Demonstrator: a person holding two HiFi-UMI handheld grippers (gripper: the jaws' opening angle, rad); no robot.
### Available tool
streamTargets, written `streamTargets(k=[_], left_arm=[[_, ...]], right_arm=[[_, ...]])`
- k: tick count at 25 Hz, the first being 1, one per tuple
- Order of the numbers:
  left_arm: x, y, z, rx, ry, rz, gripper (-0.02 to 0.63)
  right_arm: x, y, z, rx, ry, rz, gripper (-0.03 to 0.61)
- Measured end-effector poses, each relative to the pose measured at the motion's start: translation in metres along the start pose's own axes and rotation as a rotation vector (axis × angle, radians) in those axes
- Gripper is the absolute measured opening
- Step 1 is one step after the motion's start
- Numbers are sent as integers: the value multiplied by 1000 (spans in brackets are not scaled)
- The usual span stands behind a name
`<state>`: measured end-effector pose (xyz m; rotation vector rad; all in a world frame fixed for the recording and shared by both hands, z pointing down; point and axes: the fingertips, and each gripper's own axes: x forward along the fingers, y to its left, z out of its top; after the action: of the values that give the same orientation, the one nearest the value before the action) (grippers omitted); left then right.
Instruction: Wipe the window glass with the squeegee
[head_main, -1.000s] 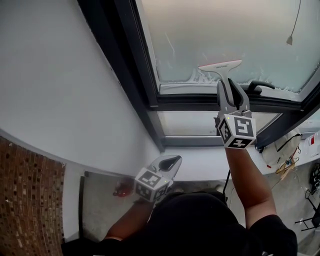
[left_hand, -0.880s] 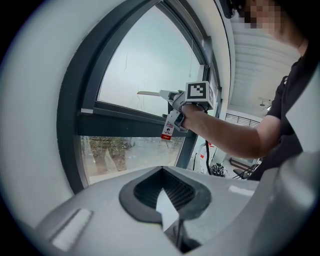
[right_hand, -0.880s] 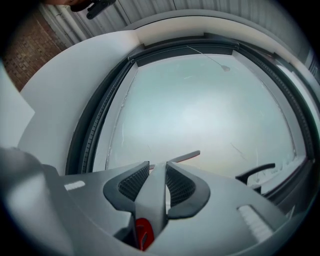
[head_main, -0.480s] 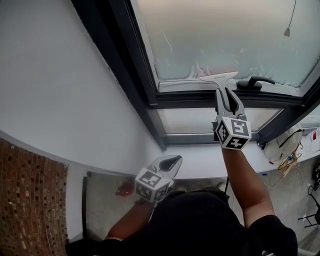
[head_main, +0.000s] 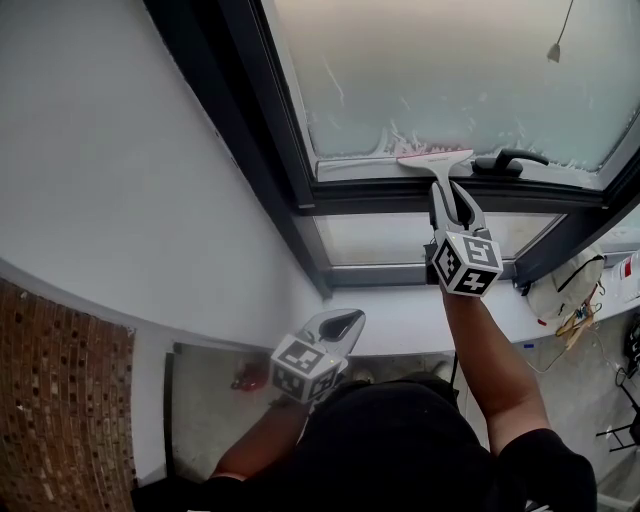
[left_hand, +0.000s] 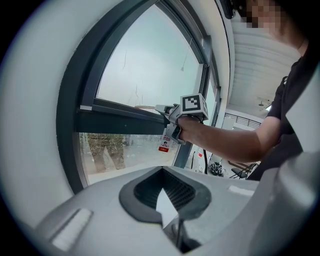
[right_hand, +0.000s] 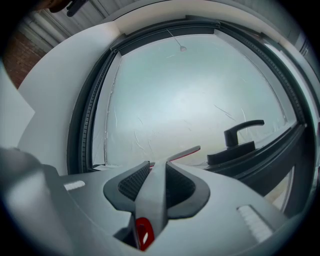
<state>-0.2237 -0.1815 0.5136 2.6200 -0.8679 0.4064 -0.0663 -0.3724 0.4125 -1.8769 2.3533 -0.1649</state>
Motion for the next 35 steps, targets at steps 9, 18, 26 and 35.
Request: streamTargets(k=[9,18,26,35], left_arm=[[1,2,1,-1,-1,-16,1],[8,0,6,2,-7,-37,1],[12,-32,2,2,-20,-6,1],[34,-121,-3,-5,-39,49,1]], right_arm=[[-21,10,32,67,-21,90,126],[-83,8,47,40,-39,107,126],[-152,-7,24,10,10,147,126],[-284,-64,-10,42,138,194,126]])
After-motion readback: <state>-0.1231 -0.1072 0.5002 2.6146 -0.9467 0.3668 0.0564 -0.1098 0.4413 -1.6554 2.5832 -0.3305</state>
